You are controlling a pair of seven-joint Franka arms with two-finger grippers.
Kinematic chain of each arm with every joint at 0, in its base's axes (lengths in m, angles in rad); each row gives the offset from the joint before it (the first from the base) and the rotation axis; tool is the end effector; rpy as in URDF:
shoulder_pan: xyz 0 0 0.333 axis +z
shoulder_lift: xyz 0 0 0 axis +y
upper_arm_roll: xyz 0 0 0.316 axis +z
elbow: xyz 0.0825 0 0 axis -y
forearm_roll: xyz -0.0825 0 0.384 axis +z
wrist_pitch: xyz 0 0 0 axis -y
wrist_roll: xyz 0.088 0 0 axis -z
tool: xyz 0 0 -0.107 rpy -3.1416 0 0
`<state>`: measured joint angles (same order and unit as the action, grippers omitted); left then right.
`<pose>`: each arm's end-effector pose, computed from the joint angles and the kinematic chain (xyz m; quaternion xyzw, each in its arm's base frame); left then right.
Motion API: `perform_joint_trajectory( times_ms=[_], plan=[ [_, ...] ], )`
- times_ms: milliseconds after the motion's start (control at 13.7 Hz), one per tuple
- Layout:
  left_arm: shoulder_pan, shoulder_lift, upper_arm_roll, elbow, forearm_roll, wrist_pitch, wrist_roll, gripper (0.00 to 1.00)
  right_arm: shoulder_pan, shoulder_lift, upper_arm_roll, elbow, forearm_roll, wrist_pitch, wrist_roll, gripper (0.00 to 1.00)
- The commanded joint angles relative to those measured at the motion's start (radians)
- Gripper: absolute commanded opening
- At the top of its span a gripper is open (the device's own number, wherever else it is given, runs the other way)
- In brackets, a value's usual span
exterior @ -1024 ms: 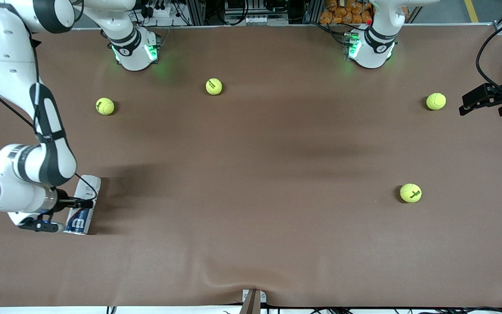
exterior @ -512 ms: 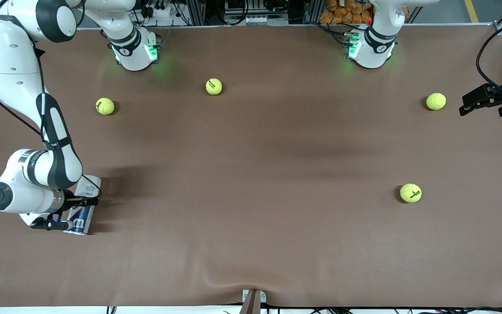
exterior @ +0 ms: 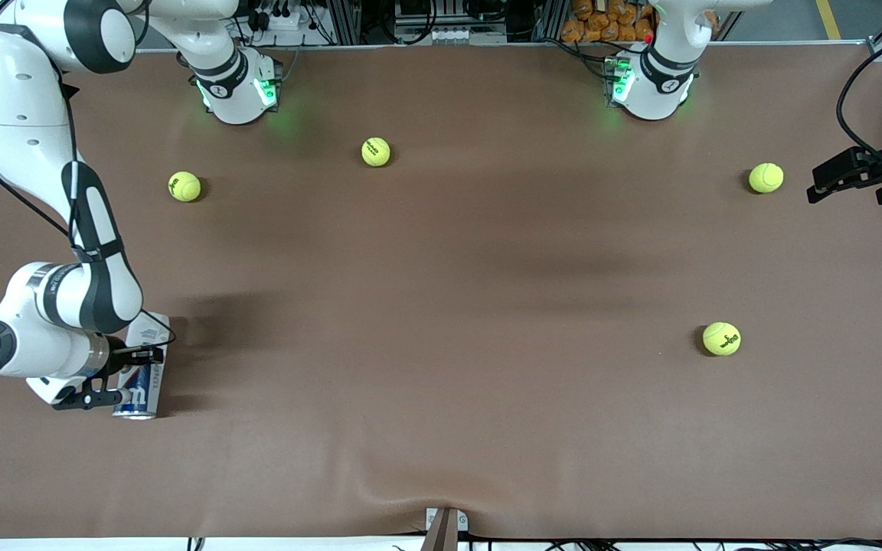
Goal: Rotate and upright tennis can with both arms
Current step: 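Lower the right gripper and close it around the can's body, then carry the can with the right gripper to the table's middle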
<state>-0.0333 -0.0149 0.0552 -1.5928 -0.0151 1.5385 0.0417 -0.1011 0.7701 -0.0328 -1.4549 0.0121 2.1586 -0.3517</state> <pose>0.5460 0.0105 0.6196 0.9997 -0.0100 -0.0194 0.0086 0.7091 -0.0909 0.2218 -0.9934 -0.1093 0.0336 0.0015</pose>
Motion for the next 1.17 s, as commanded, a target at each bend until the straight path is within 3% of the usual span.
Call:
perform_joint_trajectory(
  times_ms=[0, 366, 659, 1098],
  plan=[
    [0.006, 0.007, -0.005, 0.017, 0.018, -0.003, 0.006, 1.00, 0.087, -0.070, 0.002, 0.008, -0.004, -0.014, -0.207, 0.53],
    [0.007, 0.007, -0.005, 0.017, 0.018, -0.003, 0.007, 1.00, 0.332, -0.091, 0.022, 0.044, 0.003, -0.002, -0.490, 0.53],
    [0.007, 0.009, -0.003, 0.017, 0.018, -0.003, 0.007, 1.00, 0.495, -0.086, 0.062, 0.044, 0.002, 0.000, -0.544, 0.54],
    [0.007, 0.009, -0.003, 0.017, 0.018, -0.003, 0.007, 1.00, 0.782, -0.049, 0.054, 0.031, -0.015, 0.066, -0.555, 0.57]
  ],
)
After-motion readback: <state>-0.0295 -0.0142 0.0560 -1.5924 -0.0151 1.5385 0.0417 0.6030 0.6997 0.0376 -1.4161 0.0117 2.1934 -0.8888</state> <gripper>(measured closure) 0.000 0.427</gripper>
